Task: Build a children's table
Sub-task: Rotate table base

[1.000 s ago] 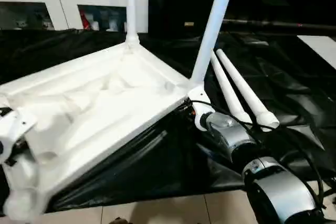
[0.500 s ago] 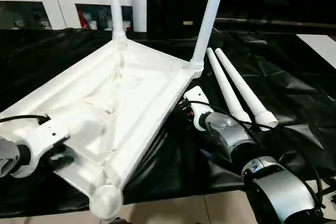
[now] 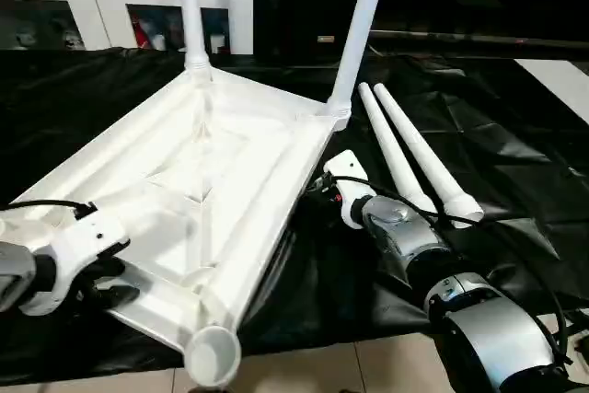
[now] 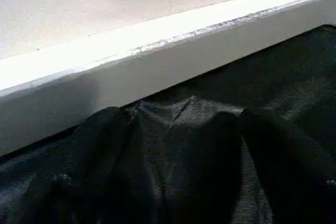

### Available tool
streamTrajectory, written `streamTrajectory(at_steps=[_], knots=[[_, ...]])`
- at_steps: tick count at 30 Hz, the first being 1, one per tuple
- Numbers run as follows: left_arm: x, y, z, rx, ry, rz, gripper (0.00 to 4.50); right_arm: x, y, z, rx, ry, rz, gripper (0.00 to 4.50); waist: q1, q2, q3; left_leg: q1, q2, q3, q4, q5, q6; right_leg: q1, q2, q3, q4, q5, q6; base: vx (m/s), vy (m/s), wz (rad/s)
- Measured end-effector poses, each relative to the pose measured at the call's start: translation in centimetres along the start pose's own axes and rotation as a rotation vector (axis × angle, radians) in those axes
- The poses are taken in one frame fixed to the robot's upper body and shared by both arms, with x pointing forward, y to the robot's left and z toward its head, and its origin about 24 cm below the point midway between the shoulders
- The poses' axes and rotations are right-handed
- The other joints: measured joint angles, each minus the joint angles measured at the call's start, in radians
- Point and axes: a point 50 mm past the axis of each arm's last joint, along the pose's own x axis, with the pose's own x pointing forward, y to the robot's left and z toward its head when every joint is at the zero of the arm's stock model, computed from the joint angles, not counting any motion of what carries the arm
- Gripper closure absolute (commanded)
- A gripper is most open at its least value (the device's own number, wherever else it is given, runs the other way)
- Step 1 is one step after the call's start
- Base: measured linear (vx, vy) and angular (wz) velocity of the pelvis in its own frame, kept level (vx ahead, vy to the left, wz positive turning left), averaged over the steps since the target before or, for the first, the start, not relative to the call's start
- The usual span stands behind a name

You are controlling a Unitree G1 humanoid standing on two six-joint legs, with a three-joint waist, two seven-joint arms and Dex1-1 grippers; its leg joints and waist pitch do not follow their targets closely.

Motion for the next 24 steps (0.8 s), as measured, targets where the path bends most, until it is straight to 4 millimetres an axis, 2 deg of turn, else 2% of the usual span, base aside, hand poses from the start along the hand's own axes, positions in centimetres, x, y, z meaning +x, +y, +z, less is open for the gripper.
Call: streamTrajectory(at_steps=[6, 12, 15, 17, 19, 21, 22, 24], knots=[[-0.3, -0.2, 0.5, -0.005, -0.040, -0.050, 1.18, 0.0, -0.1, -0.1, 0.002, 0.006, -0.006, 0.62, 0.003, -0.005, 0.004, 0.000, 0.001, 0.000, 0.000, 0.000, -0.001, 0.000, 0.001, 0.000, 0.000, 0.000, 0.000, 0.000, 0.000, 0.00], [-0.2, -0.3, 1.5, -0.025, -0.107, -0.082, 0.89, -0.2, -0.6, -0.2, 0.000, 0.012, -0.028, 0.62, 0.008, -0.004, 0.005, -0.001, 0.001, 0.000, 0.001, 0.001, -0.001, 0.000, 0.001, 0.000, 0.001, 0.000, -0.001, 0.000, 0.000, 0.00], [-0.5, -0.8, 3.1, 0.046, -0.184, -0.122, 0.84, -0.3, -0.7, -0.3, 0.000, 0.016, -0.033, 0.62, 0.008, -0.005, 0.005, 0.000, 0.001, -0.001, 0.001, 0.002, -0.003, 0.000, 0.001, 0.000, 0.003, 0.000, -0.001, 0.000, 0.000, 0.00], [-1.1, -1.3, 5.1, 0.142, -0.275, -0.127, 0.49, -0.1, -0.4, -0.2, -0.005, 0.013, -0.023, 0.62, 0.005, -0.005, 0.004, 0.003, 0.001, -0.001, 0.001, 0.002, -0.004, 0.002, 0.001, 0.000, 0.004, 0.001, -0.001, 0.000, 0.000, 0.00], [-1.4, -1.3, 5.7, 0.179, -0.294, -0.110, 0.45, 0.2, 0.4, 0.0, -0.011, 0.001, 0.001, 0.62, -0.006, -0.004, 0.004, 0.005, 0.001, -0.001, 0.001, 0.003, -0.005, 0.002, 0.001, 0.000, 0.006, 0.001, -0.002, 0.000, 0.000, 0.00], [-1.1, -1.2, 5.5, 0.175, -0.278, -0.102, 0.31, 0.2, 0.3, 0.1, -0.017, -0.004, -0.004, 0.62, -0.009, -0.002, 0.006, 0.005, 0.001, -0.001, 0.001, 0.003, -0.005, 0.002, 0.001, 0.000, 0.006, 0.001, -0.002, 0.000, 0.000, 0.00], [-0.9, -1.1, 5.3, 0.173, -0.257, -0.089, 0.06, 0.1, 0.2, 0.1, -0.018, -0.005, -0.006, 0.62, -0.008, -0.001, 0.007, 0.005, 0.001, -0.001, 0.000, 0.003, -0.005, 0.001, 0.001, 0.000, 0.007, 0.001, -0.002, 0.000, 0.000, 0.00], [-0.6, -0.7, 4.8, 0.167, -0.228, -0.063, 0.01, 0.1, 0.1, 0.1, -0.020, -0.005, -0.006, 0.62, -0.008, -0.001, 0.007, 0.005, 0.001, -0.002, 0.000, 0.004, -0.006, 0.000, 0.002, 0.000, 0.009, 0.001, -0.002, 0.000, 0.000, 0.00]])
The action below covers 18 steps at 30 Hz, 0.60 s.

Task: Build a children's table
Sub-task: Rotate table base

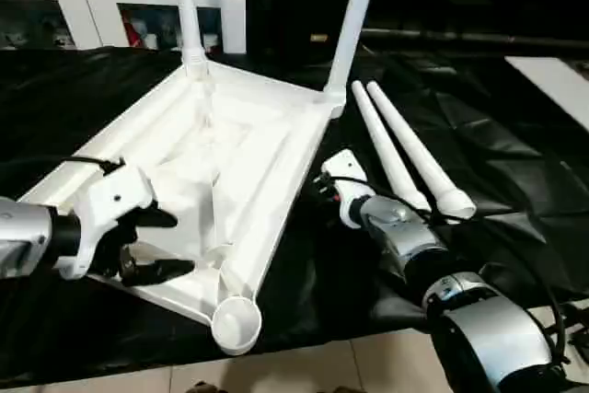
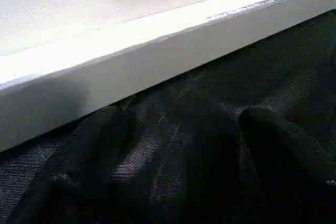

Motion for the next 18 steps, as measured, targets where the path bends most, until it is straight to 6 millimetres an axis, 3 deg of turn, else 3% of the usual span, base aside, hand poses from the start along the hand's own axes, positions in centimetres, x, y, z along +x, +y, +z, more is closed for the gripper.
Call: streamTrajectory(at_steps=[3, 9, 15, 18], knots=[[0.0, 0.8, -0.8, -0.011, 0.020, 0.057, 0.01, 0.0, -0.1, 0.0, -0.001, 0.001, -0.002, 0.62, 0.002, 0.000, 0.000, -0.001, 0.000, 0.000, 0.000, 0.000, -0.001, 0.000, 0.000, 0.000, 0.001, 0.000, 0.000, 0.000, 0.000, 0.00], [1.0, 1.7, 1.3, 0.062, -0.132, 0.112, 0.01, -0.1, -0.3, -0.1, -0.003, 0.003, 0.001, 0.62, 0.012, -0.001, -0.001, 0.000, 0.000, 0.000, 0.002, 0.000, -0.001, 0.000, 0.000, 0.000, 0.001, 0.001, -0.002, 0.000, 0.000, 0.00], [2.2, 1.3, 1.8, 0.091, -0.125, 0.026, 0.01, -0.9, -1.8, 1.0, -0.050, -0.050, 0.012, 0.62, 0.012, -0.001, 0.000, -0.001, 0.001, -0.001, 0.002, 0.001, -0.001, -0.001, 0.001, 0.000, 0.003, 0.001, -0.001, 0.000, 0.000, 0.00], [2.6, 1.2, 2.0, 0.139, -0.063, -0.067, 0.01, -2.5, -3.1, 1.4, -0.125, -0.100, 0.084, 0.62, 0.019, 0.004, 0.003, -0.002, 0.000, -0.001, 0.002, 0.001, -0.001, 0.000, 0.000, 0.000, 0.002, 0.000, -0.001, 0.000, 0.000, 0.00]])
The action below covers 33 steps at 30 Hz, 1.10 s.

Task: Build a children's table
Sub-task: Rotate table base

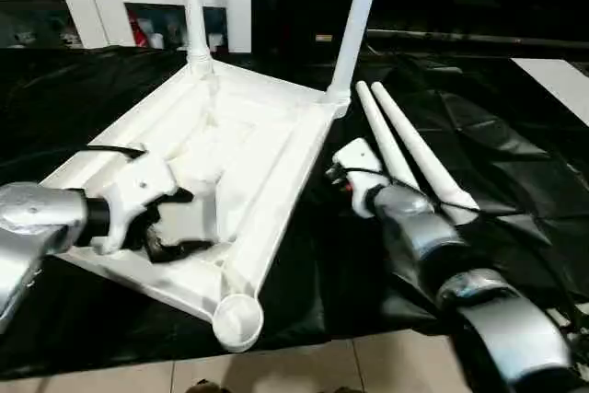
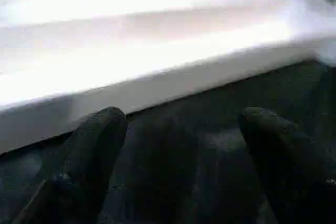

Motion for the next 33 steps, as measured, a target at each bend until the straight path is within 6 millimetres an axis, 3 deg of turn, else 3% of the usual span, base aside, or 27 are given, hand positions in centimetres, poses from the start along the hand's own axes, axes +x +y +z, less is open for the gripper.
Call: streamTrajectory(at_steps=[3, 7, 11, 15, 17, 19, 33], knots=[[-0.1, 0.5, -0.1, 0.037, 0.045, -0.026, 0.01, -1.6, -0.6, 0.4, -0.059, -0.036, 0.088, 0.62, 0.001, 0.003, 0.001, 0.000, 0.000, 0.000, 0.000, 0.000, 0.000, 0.000, 0.000, 0.001, 0.000, 0.000, 0.000, 0.000, 0.000, 0.00], [0.8, 1.0, -1.1, 0.081, 0.132, -0.067, 0.01, -4.5, 0.3, 1.1, -0.144, -0.048, 0.342, 0.62, 0.006, 0.012, 0.006, 0.001, 0.000, 0.000, 0.000, 0.000, 0.000, 0.001, 0.000, 0.001, -0.001, 0.000, 0.000, 0.000, 0.000, 0.00], [1.3, 1.4, -1.8, 0.096, 0.178, -0.075, 0.01, -6.2, 1.0, 1.9, -0.162, -0.035, 0.484, 0.62, 0.004, 0.016, 0.008, 0.002, 0.000, 0.000, -0.001, 0.000, 0.000, 0.000, 0.001, 0.001, 0.001, 0.000, 0.000, 0.000, 0.000, 0.00], [1.9, 2.2, -2.2, 0.110, 0.201, -0.066, 0.01, -8.1, 2.1, 2.7, -0.168, -0.008, 0.625, 0.62, 0.018, 0.020, 0.008, 0.003, 0.000, -0.001, -0.001, 0.000, 0.000, 0.001, 0.001, 0.001, 0.001, 0.000, 0.000, 0.000, 0.000, 0.00], [2.1, 2.3, -2.7, 0.106, 0.222, -0.062, 0.01, -8.4, 2.5, 3.2, -0.165, -0.014, 0.660, 0.62, 0.019, 0.020, 0.008, 0.004, 0.000, -0.001, 0.000, 0.000, 0.000, 0.002, 0.001, 0.001, 0.001, 0.000, 0.000, 0.000, 0.000, 0.00], [2.5, 2.4, -2.9, 0.108, 0.225, -0.058, 0.37, -8.7, 2.7, 3.5, -0.168, -0.009, 0.677, 0.62, 0.023, 0.020, 0.008, 0.004, 0.000, -0.001, 0.000, 0.000, 0.000, 0.002, 0.001, 0.001, 0.001, 0.000, 0.000, 0.000, 0.000, 0.00], [3.6, 3.0, -3.4, 0.096, 0.255, -0.050, 1.40, -9.5, 3.9, 3.6, -0.154, 0.050, 0.718, 0.62, 0.034, 0.020, 0.007, 0.003, 0.000, -0.001, 0.000, 0.000, 0.000, 0.002, 0.000, 0.000, 0.001, 0.001, -0.001, 0.000, 0.000, 0.00]])
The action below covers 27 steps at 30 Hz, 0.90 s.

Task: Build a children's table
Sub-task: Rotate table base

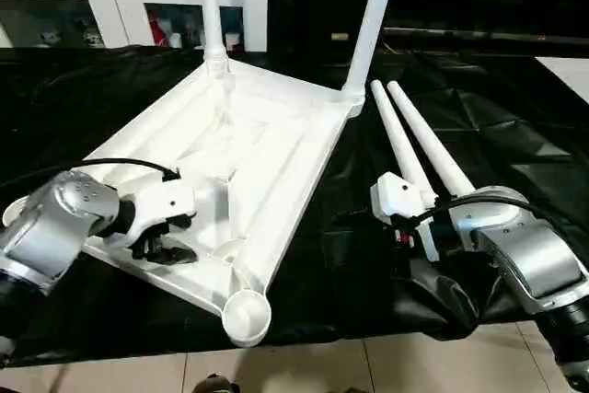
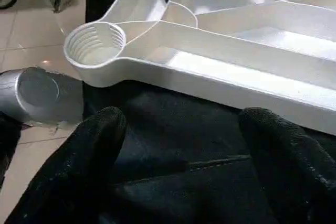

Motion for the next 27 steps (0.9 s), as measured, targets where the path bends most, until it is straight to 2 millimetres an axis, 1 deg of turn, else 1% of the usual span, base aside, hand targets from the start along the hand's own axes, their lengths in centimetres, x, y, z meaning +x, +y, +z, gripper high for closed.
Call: streamTrajectory(at_steps=[2, 4, 5, 6, 8, 10, 11, 12, 16, 18, 21, 22, 23, 27], knots=[[0.0, 0.0, -0.1, -0.002, 0.003, 0.001, 1.60, 0.0, 0.0, 0.0, 0.001, 0.001, 0.002, 0.62, 0.001, 0.000, 0.000, 0.000, 0.000, 0.000, 0.000, 0.000, 0.000, 0.000, 0.000, 0.000, 0.000, 0.000, 0.000, 0.000, 0.000, 0.00], [0.0, 0.0, -0.1, -0.002, 0.006, -0.005, 1.65, 0.1, 0.1, 0.0, 0.003, 0.002, 0.002, 0.62, 0.003, 0.000, 0.000, 0.000, 0.000, 0.000, 0.000, 0.000, 0.000, 0.000, 0.000, 0.000, 0.000, 0.000, 0.000, 0.000, 0.000, 0.00], [0.0, 0.0, -0.1, -0.005, 0.007, -0.008, 1.85, 0.1, 0.1, -0.1, 0.004, 0.003, 0.002, 0.62, 0.003, 0.000, 0.000, 0.000, 0.000, 0.000, 0.000, 0.000, 0.000, 0.000, 0.000, 0.000, 0.000, 0.000, 0.000, 0.000, 0.000, 0.00], [0.0, 0.0, -0.1, -0.007, 0.007, -0.014, 1.85, 0.1, 0.1, -0.1, 0.004, 0.003, 0.001, 0.62, 0.003, 0.000, 0.000, 0.000, 0.000, 0.000, 0.000, 0.000, 0.000, 0.000, 0.000, 0.000, 0.000, 0.000, 0.000, 0.000, 0.000, 0.00], [0.1, -0.1, -0.1, -0.021, 0.001, -0.031, 2.02, 0.1, 0.0, -0.1, 0.005, 0.004, -0.007, 0.62, 0.004, 0.000, 0.000, 0.000, 0.000, 0.000, 0.000, 0.000, 0.000, 0.000, 0.000, 0.000, 0.000, 0.000, 0.000, 0.000, 0.000, 0.00], [0.1, -0.3, 0.0, -0.050, -0.008, -0.050, 2.08, 0.2, 0.0, -0.1, 0.007, 0.003, -0.013, 0.62, 0.005, 0.000, 0.000, 0.000, 0.000, 0.000, 0.000, 0.000, 0.000, 0.000, 0.000, 0.000, 0.001, 0.000, 0.000, 0.000, 0.000, 0.00], [0.1, -0.3, 0.0, -0.058, -0.012, -0.054, 2.30, 0.2, 0.0, -0.1, 0.007, 0.002, -0.015, 0.62, 0.006, 0.000, 0.000, 0.000, 0.000, 0.000, 0.000, 0.000, 0.000, 0.000, 0.000, 0.000, 0.001, 0.000, 0.000, 0.000, 0.000, 0.00], [0.1, -0.3, 0.1, -0.067, -0.015, -0.055, 2.41, 0.3, -0.1, -0.1, 0.008, 0.001, -0.018, 0.62, 0.006, 0.000, 0.000, 0.000, 0.000, 0.000, 0.000, 0.000, 0.000, 0.000, 0.000, 0.000, 0.001, 0.000, 0.000, 0.000, 0.000, 0.00], [0.3, -0.4, 0.5, -0.105, -0.032, -0.057, 2.51, 0.5, -0.1, -0.2, 0.011, 0.000, -0.022, 0.62, 0.009, 0.000, 0.000, 0.000, 0.000, 0.000, 0.000, 0.000, 0.000, 0.000, 0.000, 0.000, 0.001, 0.000, 0.000, 0.000, 0.000, 0.00], [0.5, -0.5, 0.7, -0.127, -0.048, -0.056, 2.81, 0.5, -0.1, -0.2, 0.009, -0.001, -0.024, 0.62, 0.010, 0.000, 0.000, 0.000, 0.000, 0.000, 0.001, 0.000, 0.000, 0.000, 0.000, 0.000, 0.001, 0.000, 0.000, 0.000, 0.000, 0.00], [1.0, -0.4, 1.1, -0.176, -0.074, -0.042, 2.89, 0.5, -0.2, -0.4, 0.015, 0.001, -0.027, 0.62, 0.010, 0.000, 0.000, 0.000, 0.000, 0.000, 0.002, 0.000, 0.000, 0.000, 0.000, 0.000, 0.002, 0.000, -0.001, 0.000, 0.000, 0.00], [1.2, -0.3, 1.3, -0.189, -0.081, -0.032, 2.94, 0.5, -0.2, -0.5, 0.020, 0.003, -0.029, 0.62, 0.009, 0.000, 0.000, 0.001, 0.000, 0.000, 0.002, 0.000, 0.000, 0.000, 0.000, 0.000, 0.002, 0.000, -0.001, 0.000, 0.000, 0.00], [1.3, -0.2, 1.4, -0.196, -0.083, -0.020, 3.10, 0.5, -0.2, -0.5, 0.021, 0.005, -0.032, 0.62, 0.006, 0.000, 0.000, 0.001, 0.000, 0.000, 0.002, 0.000, 0.000, 0.000, 0.000, 0.000, 0.002, 0.000, 0.000, 0.000, 0.000, 0.00], [1.5, 0.4, 1.4, -0.246, -0.071, 0.057, 3.23, 0.5, -0.3, -0.5, 0.013, 0.007, -0.040, 0.62, -0.011, 0.000, 0.000, 0.004, 0.000, -0.002, 0.002, 0.001, -0.001, 0.000, 0.000, -0.001, 0.003, 0.000, 0.001, 0.000, 0.000, 0.00]])
